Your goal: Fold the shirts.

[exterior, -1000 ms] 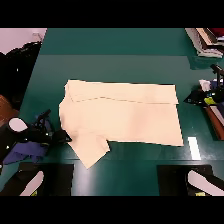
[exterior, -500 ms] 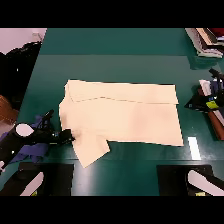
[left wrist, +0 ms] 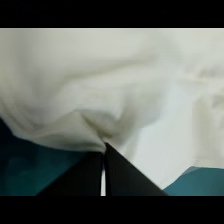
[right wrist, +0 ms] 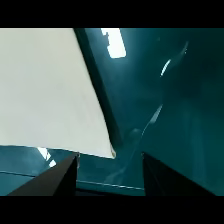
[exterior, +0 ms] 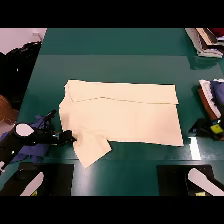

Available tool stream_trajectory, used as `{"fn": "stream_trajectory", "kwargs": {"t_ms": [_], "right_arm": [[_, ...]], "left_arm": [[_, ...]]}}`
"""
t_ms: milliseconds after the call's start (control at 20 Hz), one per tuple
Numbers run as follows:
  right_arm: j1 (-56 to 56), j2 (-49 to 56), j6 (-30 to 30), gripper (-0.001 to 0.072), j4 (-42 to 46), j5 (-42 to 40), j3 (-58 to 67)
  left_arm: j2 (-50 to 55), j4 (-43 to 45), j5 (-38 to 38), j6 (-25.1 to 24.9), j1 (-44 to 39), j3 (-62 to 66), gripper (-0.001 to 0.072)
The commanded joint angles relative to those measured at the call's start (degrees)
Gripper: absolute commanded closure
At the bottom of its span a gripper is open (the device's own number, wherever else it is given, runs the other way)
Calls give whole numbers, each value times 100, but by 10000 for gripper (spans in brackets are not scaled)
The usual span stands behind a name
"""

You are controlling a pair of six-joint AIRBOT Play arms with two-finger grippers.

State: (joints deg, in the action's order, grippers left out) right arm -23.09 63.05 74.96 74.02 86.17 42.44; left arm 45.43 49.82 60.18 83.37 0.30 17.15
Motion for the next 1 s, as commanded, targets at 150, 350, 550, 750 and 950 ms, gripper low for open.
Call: {"fn": "stream_trajectory", "kwargs": {"t_ms": [150, 350, 550, 750, 950], "right_arm": [[26, -59, -2, 269, -271, -780, -1237], [439, -57, 0, 386, -402, -951, -1255], [782, -63, -2, 669, -378, -964, -1252], [831, -125, -120, 696, -317, -446, -1064], [833, -1008, -94, 696, 131, 118, -787]], "left_arm": [[-2, -17, -63, -127, -2, 0, 686], [-2, -22, -63, -125, -2, 0, 686], [-4, -15, -26, -133, -2, 0, 686], [-531, 227, 544, -109, -2, 120, 689], [-1650, 966, 1762, 439, -2, 286, 689]]}}
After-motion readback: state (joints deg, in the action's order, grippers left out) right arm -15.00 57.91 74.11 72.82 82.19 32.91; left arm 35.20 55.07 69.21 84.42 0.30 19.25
